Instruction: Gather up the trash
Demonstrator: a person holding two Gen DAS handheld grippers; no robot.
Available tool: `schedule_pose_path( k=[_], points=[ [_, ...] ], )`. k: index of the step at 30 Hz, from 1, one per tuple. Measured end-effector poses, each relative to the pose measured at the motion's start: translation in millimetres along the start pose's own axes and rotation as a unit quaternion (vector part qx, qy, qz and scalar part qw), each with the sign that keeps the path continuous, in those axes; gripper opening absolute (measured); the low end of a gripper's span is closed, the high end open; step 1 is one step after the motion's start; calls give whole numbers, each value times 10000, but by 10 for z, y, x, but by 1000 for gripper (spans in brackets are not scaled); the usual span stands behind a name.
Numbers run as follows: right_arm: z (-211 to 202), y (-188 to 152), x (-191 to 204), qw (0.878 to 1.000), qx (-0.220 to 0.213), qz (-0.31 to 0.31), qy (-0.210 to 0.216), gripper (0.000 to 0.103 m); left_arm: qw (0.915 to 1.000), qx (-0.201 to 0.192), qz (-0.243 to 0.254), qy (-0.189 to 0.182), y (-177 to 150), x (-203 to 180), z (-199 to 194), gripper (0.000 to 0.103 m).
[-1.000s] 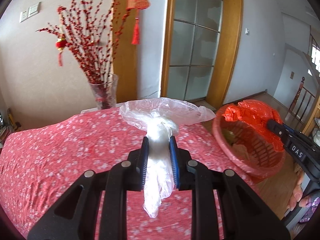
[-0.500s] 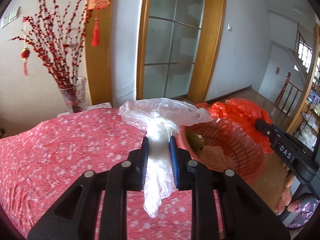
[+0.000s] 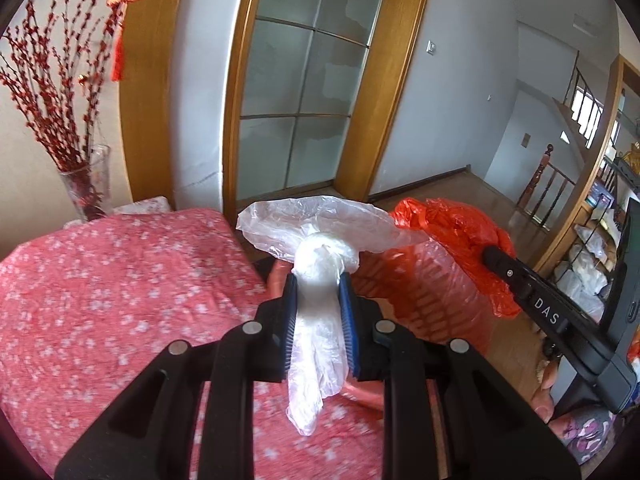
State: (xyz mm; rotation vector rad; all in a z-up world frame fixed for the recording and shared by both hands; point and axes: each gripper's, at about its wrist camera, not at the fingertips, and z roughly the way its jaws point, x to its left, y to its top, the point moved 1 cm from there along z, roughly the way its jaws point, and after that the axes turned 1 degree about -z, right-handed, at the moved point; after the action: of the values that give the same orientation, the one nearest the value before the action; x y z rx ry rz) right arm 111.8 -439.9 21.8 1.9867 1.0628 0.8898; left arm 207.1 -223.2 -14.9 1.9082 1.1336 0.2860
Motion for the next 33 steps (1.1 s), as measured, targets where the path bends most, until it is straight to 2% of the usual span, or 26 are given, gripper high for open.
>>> schedule_pose_path(
  k=[6, 8, 9, 11, 12, 18, 19, 20, 23, 26, 30, 31, 33],
  points=[
    [87, 63, -154, 9993, 52, 351, 120, 22, 9994, 155, -134, -276, 53, -131, 261, 23],
    [101, 93, -176, 9991, 33, 372, 195, 26, 9991, 237, -115, -332, 48, -183, 373, 25],
    [112, 103, -175, 9991, 27, 364, 220, 28, 9991, 268, -110, -323, 40, -196, 415, 27],
    [119, 114, -179, 9992, 28, 321, 257, 41, 9987, 344, -129, -348, 14, -201, 484, 34],
    [118, 114, -179, 9993, 27, 287, 254, 44, 9986, 369, -140, -341, 3, -197, 503, 38],
    [17, 21, -207, 9996, 38, 210, 160, 53, 9984, 429, -300, -198, -111, -28, 456, 43],
    [-7, 16, -202, 9998, 20, 170, 132, 59, 9985, 420, -313, -159, -126, 5, 422, 44],
    [-69, -8, -183, 9999, -40, 79, 70, 68, 9986, 401, -317, -94, -146, 51, 372, 46],
    [-281, -54, -99, 9994, -255, -215, -93, 83, 9993, 193, -236, 217, -219, 157, 123, 52],
    [-514, -116, 18, 9977, -432, -471, -228, 96, 9983, -86, -113, 561, -293, 237, -191, 63],
    [-818, -232, 223, 9934, -608, -751, -612, 99, 9927, -496, 93, 1092, -421, 302, -649, 79],
    [-916, -274, 296, 9912, -636, -854, -784, 100, 9884, -687, 171, 1343, -491, 316, -813, 85],
    [-1038, -352, 402, 9883, -672, -1018, -912, 100, 9819, -911, 248, 1643, -577, 343, -1006, 89]
  ],
)
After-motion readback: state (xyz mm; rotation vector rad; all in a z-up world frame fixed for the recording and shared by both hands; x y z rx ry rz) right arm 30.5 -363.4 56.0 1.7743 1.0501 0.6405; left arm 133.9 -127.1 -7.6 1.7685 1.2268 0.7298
